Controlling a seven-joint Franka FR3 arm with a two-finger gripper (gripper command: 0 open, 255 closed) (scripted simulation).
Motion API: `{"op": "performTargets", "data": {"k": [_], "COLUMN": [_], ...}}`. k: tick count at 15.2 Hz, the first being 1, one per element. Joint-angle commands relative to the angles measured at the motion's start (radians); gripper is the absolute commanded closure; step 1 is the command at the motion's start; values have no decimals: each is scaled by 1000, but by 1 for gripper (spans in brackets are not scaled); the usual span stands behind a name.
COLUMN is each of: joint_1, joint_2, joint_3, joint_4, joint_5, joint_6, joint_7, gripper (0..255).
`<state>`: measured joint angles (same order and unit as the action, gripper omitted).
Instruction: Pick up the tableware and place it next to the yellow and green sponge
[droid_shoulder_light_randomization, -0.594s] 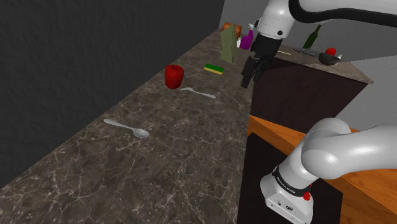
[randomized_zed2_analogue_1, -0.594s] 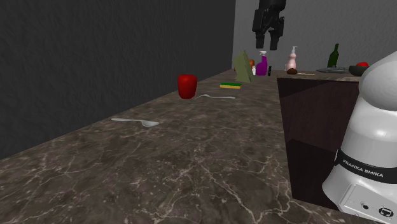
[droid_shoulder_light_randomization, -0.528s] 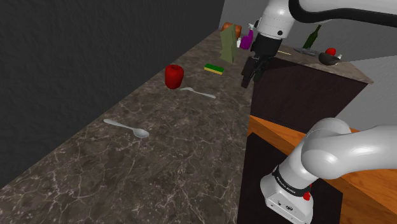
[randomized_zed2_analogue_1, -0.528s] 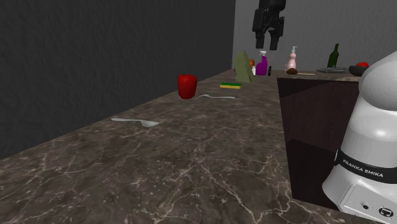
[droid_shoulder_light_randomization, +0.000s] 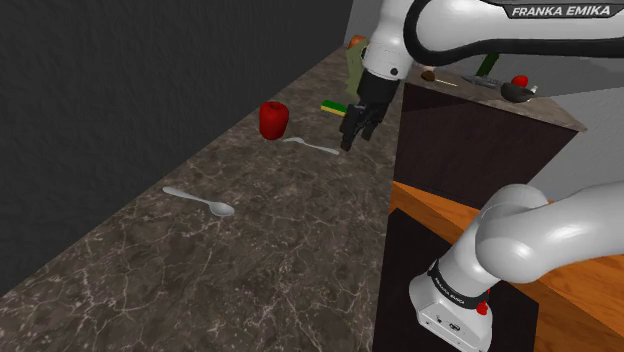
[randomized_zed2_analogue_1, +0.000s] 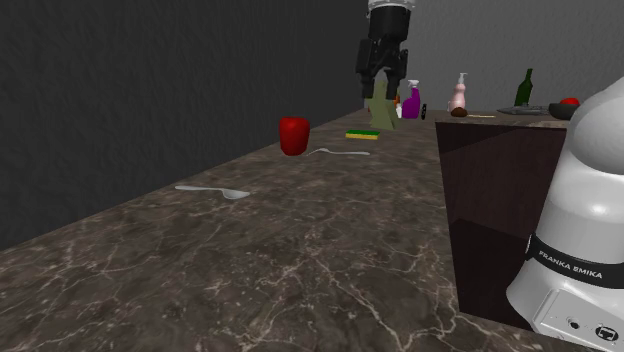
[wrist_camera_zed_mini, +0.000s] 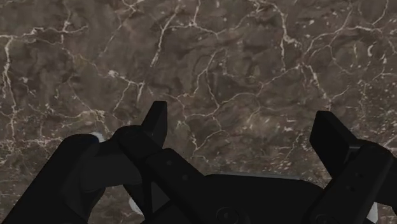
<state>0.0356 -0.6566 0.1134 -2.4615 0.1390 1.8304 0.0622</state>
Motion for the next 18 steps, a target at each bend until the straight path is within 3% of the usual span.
{"op": "performTargets", "data": {"k": [1,10,18], "joint_1": [16,55,79], "joint_2": [58,331,605], "joint_3": [32,147,235], "joint_4": [6,94,253], "joint_5": [19,40,-40], "joint_6": [70,330,504], "joint_7": [21,94,196], "gripper": [0,0,0]}}
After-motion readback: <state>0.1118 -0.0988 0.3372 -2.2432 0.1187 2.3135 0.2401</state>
